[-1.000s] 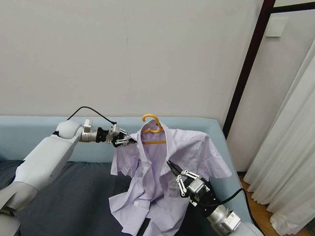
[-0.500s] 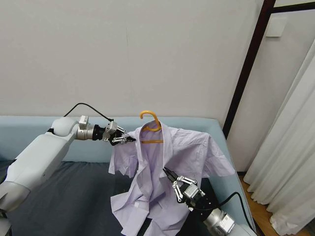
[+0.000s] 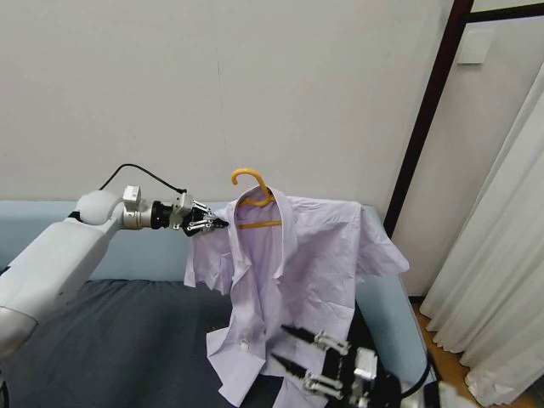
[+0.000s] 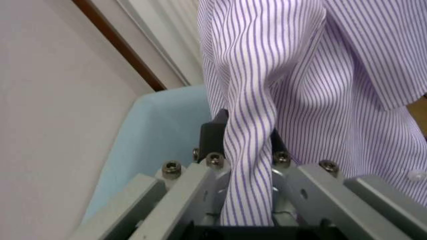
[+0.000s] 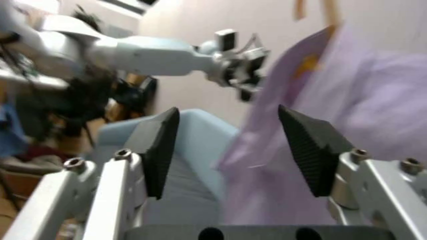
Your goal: Pick up the clothes from the sofa and hang them on the clothes hanger.
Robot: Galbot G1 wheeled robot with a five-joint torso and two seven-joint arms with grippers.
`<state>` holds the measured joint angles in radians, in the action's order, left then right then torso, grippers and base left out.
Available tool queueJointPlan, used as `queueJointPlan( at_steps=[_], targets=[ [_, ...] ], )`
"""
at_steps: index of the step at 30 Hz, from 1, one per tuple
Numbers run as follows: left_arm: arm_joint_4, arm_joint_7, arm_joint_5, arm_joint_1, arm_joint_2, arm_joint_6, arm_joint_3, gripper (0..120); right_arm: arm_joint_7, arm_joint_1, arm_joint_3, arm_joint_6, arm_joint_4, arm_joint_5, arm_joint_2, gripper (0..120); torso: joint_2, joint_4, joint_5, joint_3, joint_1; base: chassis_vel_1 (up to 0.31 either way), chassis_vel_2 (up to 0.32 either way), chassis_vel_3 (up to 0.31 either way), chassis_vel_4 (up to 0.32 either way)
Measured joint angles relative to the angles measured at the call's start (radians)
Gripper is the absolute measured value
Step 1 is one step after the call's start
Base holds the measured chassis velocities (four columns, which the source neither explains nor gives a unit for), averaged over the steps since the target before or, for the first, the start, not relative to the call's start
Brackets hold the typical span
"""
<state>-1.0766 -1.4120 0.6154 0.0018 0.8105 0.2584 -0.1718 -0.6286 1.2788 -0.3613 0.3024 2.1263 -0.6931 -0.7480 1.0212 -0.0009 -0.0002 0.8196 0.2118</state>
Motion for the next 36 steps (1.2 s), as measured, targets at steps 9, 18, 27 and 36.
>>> queueJointPlan(
  at_steps=[9, 18, 27, 36],
  targets=[
    [-0.061, -0.090, -0.117, 0.026, -0.022, 0.030, 0.026, 1, 0.127, 0.012, -0.132, -0.052, 0.036, 0.063, 0.105, 95, 0.000, -0.0002, -0.0002, 0.000, 0.000, 0.000, 0.000, 0.000, 0.000],
    [-0.111, -0.092, -0.150, 0.065, -0.019, 0.037, 0.032, 1, 0.165, -0.086, -0.068, -0.195, -0.039, 0.110, 0.143, 100, 0.000, -0.0003, 0.0003, 0.000, 0.000, 0.000, 0.000, 0.000, 0.000],
    [-0.100, -0.091, -0.175, 0.080, 0.010, 0.052, 0.025, 1, -0.022, -0.144, -0.057, -0.328, -0.094, 0.095, 0.178, 96, 0.000, -0.0004, 0.0000, 0.000, 0.000, 0.000, 0.000, 0.000, 0.000],
    [-0.078, -0.100, -0.183, 0.066, 0.050, 0.053, 0.002, 1, -0.037, -0.151, -0.039, -0.328, -0.113, 0.119, 0.156, 68, 0.000, -0.0003, 0.0002, 0.000, 0.000, 0.000, 0.000, 0.000, 0.000]
  ],
)
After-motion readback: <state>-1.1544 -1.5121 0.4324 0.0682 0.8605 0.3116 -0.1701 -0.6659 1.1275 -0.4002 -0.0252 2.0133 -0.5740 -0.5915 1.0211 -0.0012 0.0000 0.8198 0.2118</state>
